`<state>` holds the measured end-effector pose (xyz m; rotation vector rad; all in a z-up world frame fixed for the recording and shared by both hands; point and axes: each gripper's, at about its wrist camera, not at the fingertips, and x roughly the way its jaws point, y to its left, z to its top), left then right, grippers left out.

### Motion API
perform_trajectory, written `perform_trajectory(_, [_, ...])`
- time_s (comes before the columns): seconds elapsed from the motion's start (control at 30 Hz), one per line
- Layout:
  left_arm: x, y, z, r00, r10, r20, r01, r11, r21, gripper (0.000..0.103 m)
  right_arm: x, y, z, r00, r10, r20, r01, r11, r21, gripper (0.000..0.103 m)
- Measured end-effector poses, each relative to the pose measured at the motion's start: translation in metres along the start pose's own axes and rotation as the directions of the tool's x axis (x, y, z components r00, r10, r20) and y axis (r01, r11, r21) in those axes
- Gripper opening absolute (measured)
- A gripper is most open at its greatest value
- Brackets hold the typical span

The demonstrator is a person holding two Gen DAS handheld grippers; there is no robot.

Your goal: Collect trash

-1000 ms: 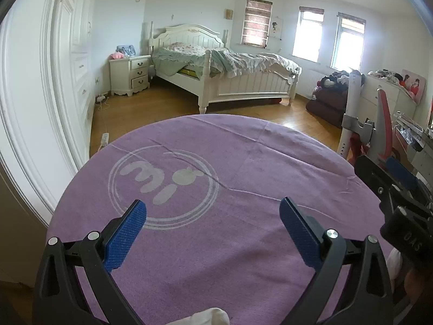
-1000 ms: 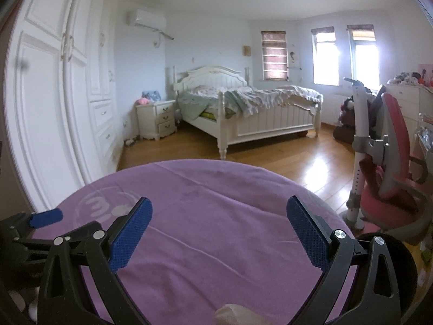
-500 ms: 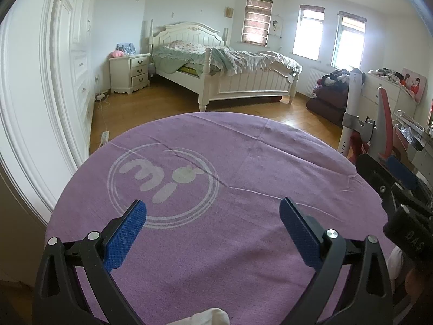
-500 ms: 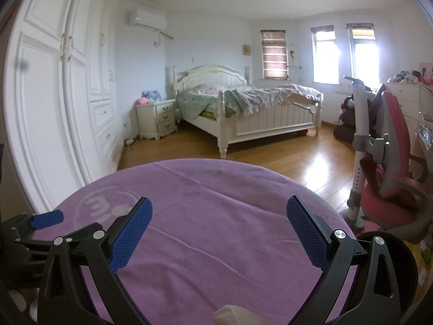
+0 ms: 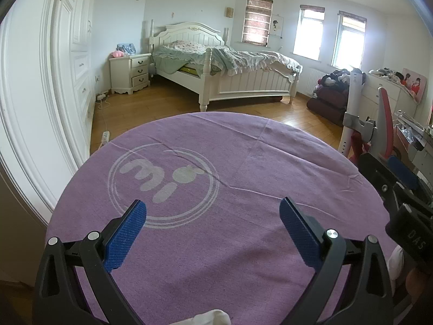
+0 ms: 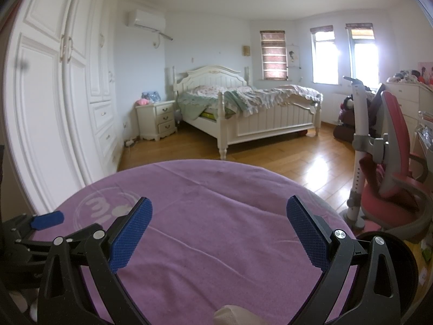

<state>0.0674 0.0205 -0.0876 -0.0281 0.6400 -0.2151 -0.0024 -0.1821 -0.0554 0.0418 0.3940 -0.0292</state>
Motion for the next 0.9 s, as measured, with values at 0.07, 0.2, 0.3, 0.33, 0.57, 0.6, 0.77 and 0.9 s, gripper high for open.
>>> perform_trajectory(0.07, [-0.0001, 0.0000, 0.0000, 1.000, 0.000, 0.001, 0.000, 1.000, 0.000, 0.098, -0.0001, -0.0002, -0.0001, 1.000, 0.000, 0.000, 0.000, 1.000, 0.001, 0.098])
perform_trajectory(0.2, [-0.0001, -0.0002, 0.0001, 1.000, 0.000, 0.000, 0.000, 1.000, 0.000, 0.098, 0.0000, -0.0002, -0.0003, 1.000, 0.000, -0.001, 0.000, 1.000, 0.000, 0.098])
perform_trajectory(0.3, [-0.0004, -0.0005, 0.0000, 1.000, -0.001, 0.001, 0.001, 1.000, -0.001, 0.098, -0.0001, -0.0004, -0.0004, 1.000, 0.000, 0.000, 0.000, 1.000, 0.001, 0.098])
perform_trajectory(0.33, [-0.0006, -0.0005, 0.0001, 1.000, -0.001, 0.002, 0.001, 1.000, -0.001, 0.098, 0.0000, -0.0003, -0.0004, 1.000, 0.000, 0.000, 0.000, 1.000, 0.001, 0.098])
perform_trajectory(0.57, [-0.0006, -0.0010, -0.0001, 1.000, 0.006, 0.011, -0.006, 1.000, 0.003, 0.098, 0.0004, -0.0004, 0.0002, 1.000, 0.000, 0.001, 0.000, 1.000, 0.001, 0.098])
perform_trajectory(0.6, [-0.0008, -0.0011, -0.0003, 1.000, 0.006, 0.010, -0.006, 1.000, 0.003, 0.098, 0.0004, -0.0005, 0.0001, 1.000, 0.000, 0.001, 0.000, 1.000, 0.001, 0.098])
perform_trajectory(0.77, [-0.0010, -0.0014, 0.0005, 1.000, 0.010, 0.006, -0.010, 1.000, 0.000, 0.098, 0.0005, -0.0006, -0.0002, 1.000, 0.000, 0.001, 0.000, 1.000, 0.001, 0.098])
perform_trajectory(0.9, [-0.0009, -0.0016, 0.0003, 1.000, 0.010, 0.005, -0.010, 1.000, 0.001, 0.098, 0.0006, -0.0007, -0.0003, 1.000, 0.000, 0.001, 0.000, 1.000, 0.001, 0.098])
